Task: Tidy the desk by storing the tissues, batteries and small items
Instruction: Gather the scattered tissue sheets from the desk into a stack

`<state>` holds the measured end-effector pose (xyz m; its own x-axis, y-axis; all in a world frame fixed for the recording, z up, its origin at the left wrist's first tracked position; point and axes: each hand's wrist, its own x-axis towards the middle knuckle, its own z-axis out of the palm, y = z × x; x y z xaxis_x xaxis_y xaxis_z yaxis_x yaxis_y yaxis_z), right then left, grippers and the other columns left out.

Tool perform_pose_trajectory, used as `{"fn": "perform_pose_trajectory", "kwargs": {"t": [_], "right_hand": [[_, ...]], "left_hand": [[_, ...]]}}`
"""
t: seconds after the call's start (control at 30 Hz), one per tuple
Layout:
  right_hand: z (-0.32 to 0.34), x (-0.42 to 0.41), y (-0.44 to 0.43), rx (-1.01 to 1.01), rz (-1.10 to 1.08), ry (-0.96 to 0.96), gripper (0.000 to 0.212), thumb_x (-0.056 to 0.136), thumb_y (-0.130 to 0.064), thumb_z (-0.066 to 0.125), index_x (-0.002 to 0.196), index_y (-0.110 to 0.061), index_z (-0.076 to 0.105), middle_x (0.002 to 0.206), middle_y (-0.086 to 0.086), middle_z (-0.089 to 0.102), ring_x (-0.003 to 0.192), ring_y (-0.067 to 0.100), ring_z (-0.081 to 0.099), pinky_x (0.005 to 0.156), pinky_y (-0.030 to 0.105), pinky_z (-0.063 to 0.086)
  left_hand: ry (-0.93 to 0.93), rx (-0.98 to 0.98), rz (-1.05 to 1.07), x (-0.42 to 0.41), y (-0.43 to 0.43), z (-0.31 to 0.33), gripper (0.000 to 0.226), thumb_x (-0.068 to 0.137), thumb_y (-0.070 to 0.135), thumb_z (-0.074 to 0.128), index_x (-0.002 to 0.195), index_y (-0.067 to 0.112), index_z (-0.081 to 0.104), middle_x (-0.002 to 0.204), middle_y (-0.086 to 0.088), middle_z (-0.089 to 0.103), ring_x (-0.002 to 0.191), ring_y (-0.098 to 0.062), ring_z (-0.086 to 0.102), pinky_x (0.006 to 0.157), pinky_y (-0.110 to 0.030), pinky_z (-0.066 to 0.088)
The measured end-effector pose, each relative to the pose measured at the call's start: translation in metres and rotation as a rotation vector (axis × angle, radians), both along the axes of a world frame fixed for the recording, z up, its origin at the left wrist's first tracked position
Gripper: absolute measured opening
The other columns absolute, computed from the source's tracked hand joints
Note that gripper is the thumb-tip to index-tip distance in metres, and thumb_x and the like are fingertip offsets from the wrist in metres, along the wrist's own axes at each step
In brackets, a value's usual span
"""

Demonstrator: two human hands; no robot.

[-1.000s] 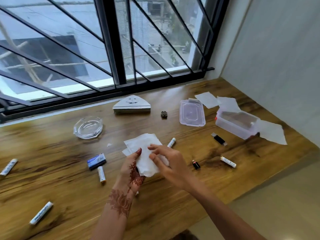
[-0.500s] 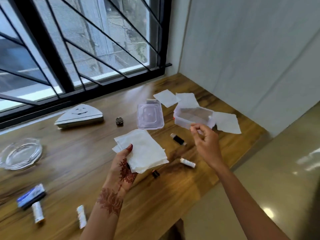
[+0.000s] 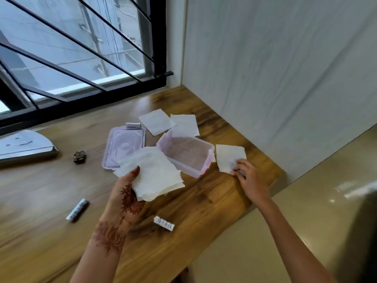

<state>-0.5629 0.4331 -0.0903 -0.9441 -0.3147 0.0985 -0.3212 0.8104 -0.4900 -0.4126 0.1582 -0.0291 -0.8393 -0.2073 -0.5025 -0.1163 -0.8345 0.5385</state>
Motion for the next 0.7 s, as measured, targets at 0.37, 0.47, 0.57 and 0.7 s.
{"fn": "perform_pose_trajectory", "kwargs": {"t": [0.37, 0.47, 0.57, 0.7], "right_hand": [[0.064, -0.004, -0.036, -0.692, -0.273, -0.209, 0.013, 0.088, -0.028, 0.060, 0.092, -0.016, 0.064, 0.089, -0.003, 0.064, 0.081, 0.009, 0.059, 0.063, 0.014, 0.044], [0.092, 0.003, -0.067, -0.784, -0.168, -0.256, 0.009, 0.086, -0.029, 0.062, 0.090, -0.021, 0.064, 0.091, -0.005, 0.066, 0.084, 0.007, 0.062, 0.065, 0.016, 0.050], [0.107, 0.021, -0.106, -0.745, -0.001, -0.275, 0.012, 0.086, -0.030, 0.062, 0.092, -0.020, 0.064, 0.098, -0.006, 0.067, 0.092, 0.007, 0.061, 0.076, 0.021, 0.054], [0.110, 0.052, -0.155, -0.579, 0.239, -0.234, 0.017, 0.089, -0.028, 0.059, 0.097, -0.013, 0.062, 0.107, -0.004, 0.063, 0.094, 0.000, 0.049, 0.086, 0.016, 0.042]], "left_hand": [[-0.010, -0.025, 0.074, -0.011, 0.004, -0.012, 0.089, 0.045, 0.030, 0.089, 0.123, 0.006, 0.054, 0.116, -0.014, 0.066, 0.097, -0.023, 0.068, 0.074, -0.035, 0.059], [0.038, 0.010, 0.085, -0.015, 0.012, -0.003, 0.079, 0.055, 0.027, 0.084, 0.124, 0.005, 0.053, 0.114, -0.015, 0.067, 0.095, -0.024, 0.068, 0.067, -0.034, 0.060], [0.029, -0.037, 0.158, -0.017, 0.017, 0.003, 0.030, 0.086, 0.022, 0.050, 0.109, 0.005, 0.062, 0.089, -0.010, 0.074, 0.074, -0.020, 0.072, 0.054, -0.029, 0.058], [0.024, -0.096, 0.203, -0.016, 0.011, 0.009, 0.030, 0.095, 0.023, 0.040, 0.106, 0.007, 0.063, 0.079, -0.008, 0.074, 0.064, -0.018, 0.070, 0.050, -0.027, 0.055]]}}
